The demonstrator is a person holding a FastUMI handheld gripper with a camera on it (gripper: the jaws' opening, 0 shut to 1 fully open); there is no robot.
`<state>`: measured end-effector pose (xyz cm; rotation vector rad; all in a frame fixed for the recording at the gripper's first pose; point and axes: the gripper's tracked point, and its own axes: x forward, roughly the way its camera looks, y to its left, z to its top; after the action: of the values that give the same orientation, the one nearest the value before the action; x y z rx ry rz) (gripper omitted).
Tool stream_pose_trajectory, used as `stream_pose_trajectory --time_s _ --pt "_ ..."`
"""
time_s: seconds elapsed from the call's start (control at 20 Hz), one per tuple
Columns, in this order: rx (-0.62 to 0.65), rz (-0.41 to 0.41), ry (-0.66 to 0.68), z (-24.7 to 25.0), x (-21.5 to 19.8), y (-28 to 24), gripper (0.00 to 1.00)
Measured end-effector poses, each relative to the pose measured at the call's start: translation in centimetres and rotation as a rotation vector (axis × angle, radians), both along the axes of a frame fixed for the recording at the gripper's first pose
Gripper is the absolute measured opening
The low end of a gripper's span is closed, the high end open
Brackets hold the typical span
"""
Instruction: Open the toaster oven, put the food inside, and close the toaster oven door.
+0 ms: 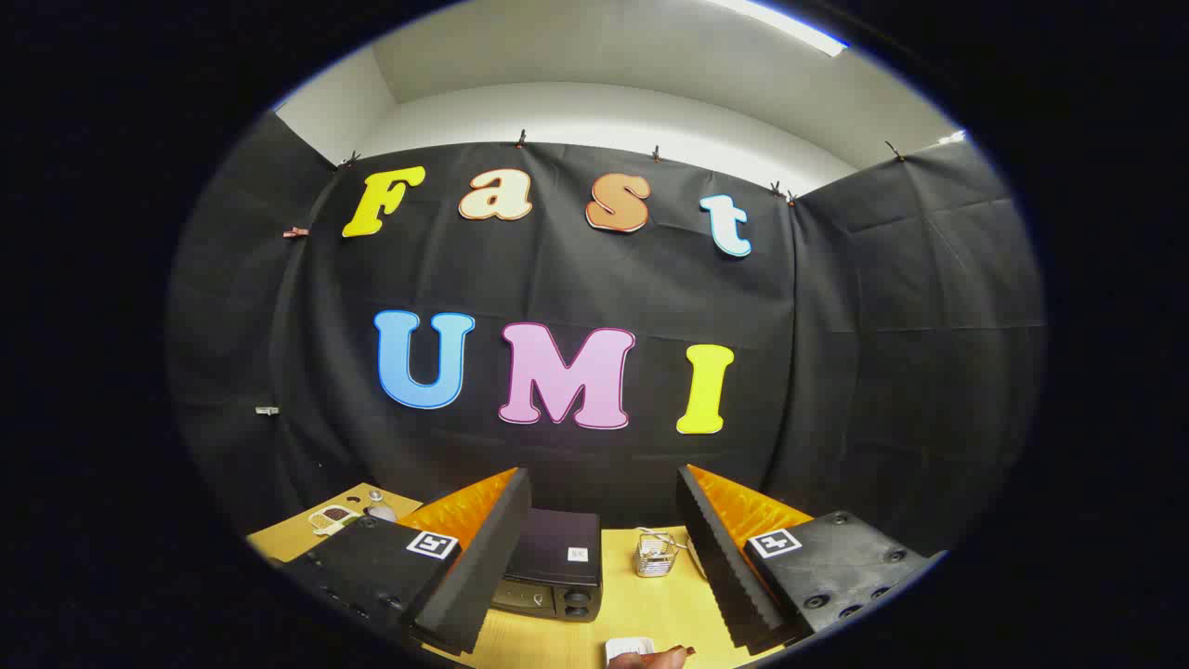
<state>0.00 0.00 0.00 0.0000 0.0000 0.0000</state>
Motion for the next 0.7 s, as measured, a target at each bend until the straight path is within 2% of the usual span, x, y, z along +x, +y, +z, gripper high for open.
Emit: stream_pose_trajectory --time_s 0.7 --pt "0.033 0.029 0.014 -1.5 1.7 4.4 0.97"
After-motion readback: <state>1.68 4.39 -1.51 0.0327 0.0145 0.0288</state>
